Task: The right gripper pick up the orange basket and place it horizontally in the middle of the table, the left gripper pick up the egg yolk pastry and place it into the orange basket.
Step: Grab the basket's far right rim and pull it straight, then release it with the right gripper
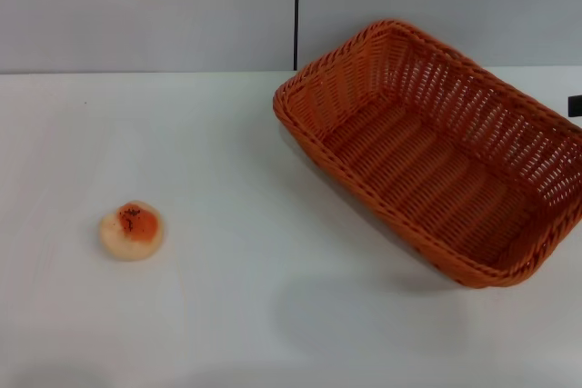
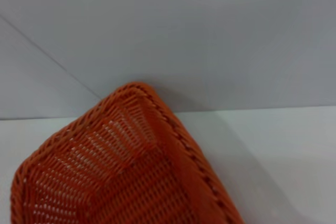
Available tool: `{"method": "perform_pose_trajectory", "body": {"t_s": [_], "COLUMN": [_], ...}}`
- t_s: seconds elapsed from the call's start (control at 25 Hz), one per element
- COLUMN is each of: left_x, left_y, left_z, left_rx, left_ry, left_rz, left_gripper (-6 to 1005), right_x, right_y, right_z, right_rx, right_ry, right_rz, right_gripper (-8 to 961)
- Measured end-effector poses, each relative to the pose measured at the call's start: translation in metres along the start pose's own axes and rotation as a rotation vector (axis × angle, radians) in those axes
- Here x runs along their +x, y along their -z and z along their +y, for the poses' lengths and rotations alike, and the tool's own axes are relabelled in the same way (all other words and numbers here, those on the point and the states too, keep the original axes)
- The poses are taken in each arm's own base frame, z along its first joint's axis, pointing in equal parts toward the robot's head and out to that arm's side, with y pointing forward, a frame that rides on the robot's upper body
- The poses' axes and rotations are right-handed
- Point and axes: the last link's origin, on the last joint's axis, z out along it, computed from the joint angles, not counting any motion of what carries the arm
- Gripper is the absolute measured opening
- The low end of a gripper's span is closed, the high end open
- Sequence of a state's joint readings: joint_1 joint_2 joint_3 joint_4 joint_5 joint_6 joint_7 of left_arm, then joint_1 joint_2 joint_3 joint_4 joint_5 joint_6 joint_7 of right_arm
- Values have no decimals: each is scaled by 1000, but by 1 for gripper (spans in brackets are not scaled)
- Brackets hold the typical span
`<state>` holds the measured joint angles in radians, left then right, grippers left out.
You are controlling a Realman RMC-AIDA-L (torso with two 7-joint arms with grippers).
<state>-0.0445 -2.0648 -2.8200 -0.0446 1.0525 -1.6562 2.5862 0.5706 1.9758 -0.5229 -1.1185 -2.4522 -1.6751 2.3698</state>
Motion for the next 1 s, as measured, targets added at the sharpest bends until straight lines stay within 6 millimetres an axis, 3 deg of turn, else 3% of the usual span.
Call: {"method": "perform_pose_trajectory", "body": {"t_s": [0.64,1.0], "left_x": [6,8], "left_y": [2,6], "left_z": [0,-1], "left_rx": [-19,-13], "left_ry": [-10,-12], "left_rz": [33,37], "left_gripper": [797,793], "right_x": [-2,-4], "right_y": [-46,-60], "right_z": [-6,-4], "right_rx": [-23,-34], "right_ry": [109,139], "right_rz": [-47,-59], "right_gripper": [798,762]}}
